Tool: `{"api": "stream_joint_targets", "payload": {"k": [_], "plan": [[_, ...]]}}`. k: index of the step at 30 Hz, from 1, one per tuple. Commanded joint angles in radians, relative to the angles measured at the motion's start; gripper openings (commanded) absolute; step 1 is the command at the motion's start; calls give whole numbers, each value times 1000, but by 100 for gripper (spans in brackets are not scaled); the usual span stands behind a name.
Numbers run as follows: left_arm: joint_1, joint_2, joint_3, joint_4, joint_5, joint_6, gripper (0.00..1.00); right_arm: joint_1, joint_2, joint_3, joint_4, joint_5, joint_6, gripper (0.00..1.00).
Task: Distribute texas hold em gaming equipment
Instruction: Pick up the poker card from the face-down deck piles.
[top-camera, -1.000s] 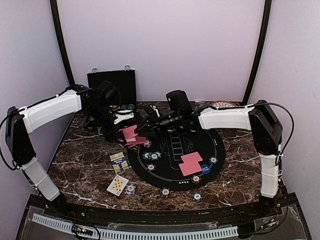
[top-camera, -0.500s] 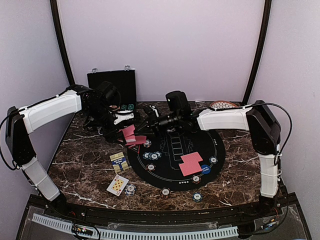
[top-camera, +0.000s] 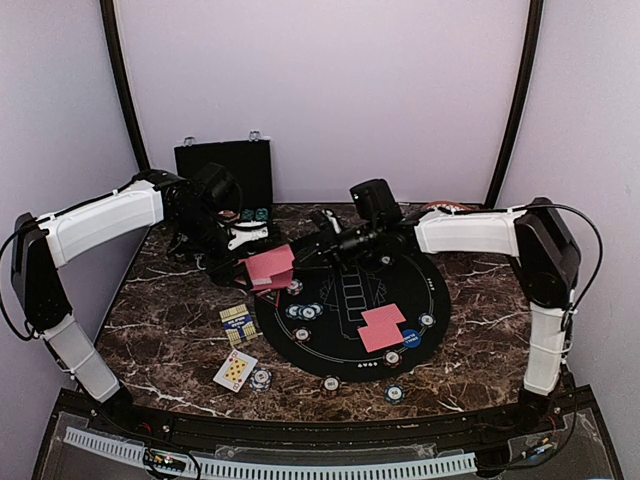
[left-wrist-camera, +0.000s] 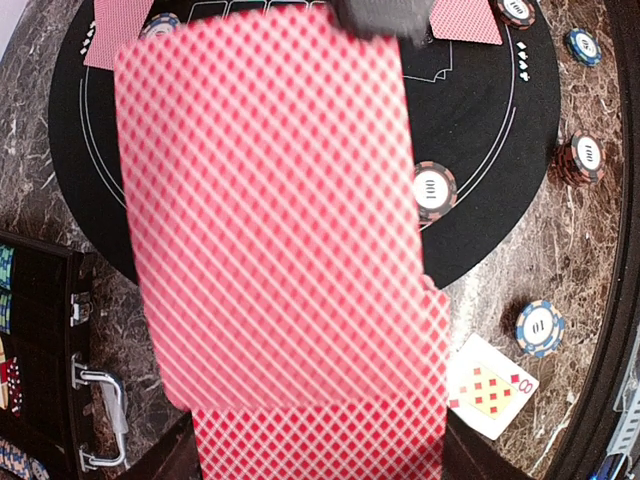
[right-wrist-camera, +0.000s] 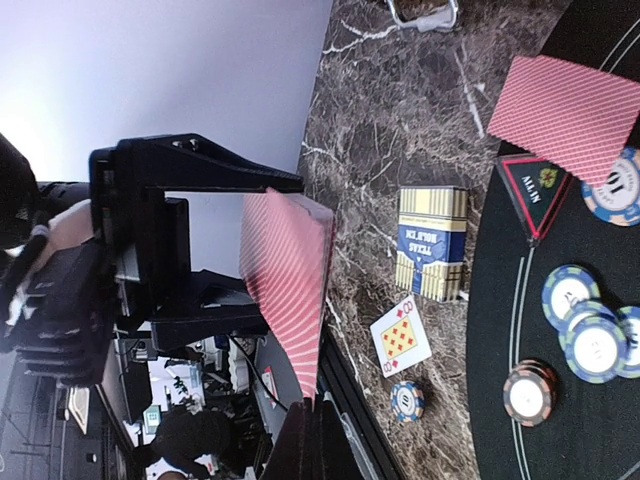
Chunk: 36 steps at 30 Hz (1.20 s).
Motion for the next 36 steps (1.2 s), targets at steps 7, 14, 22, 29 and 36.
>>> {"api": "stream_joint_targets", "payload": {"k": [7, 14, 22, 29, 36], "plan": [[7, -47, -11, -8, -1, 9, 0, -77, -147, 12, -315, 125, -254, 0], [7, -47, -16, -9, -7, 9, 0, -94, -155, 89, -533, 246, -389, 0], [7, -57, -24, -13, -13, 10, 0, -97, -115, 248, -794, 507, -533, 0], [6, -71, -34, -18, -19, 12, 0, -96, -57, 381, -941, 769, -593, 0], [6, -84, -39, -26, -22, 12, 0, -45, 36, 537, -1068, 1065, -618, 0]]}}
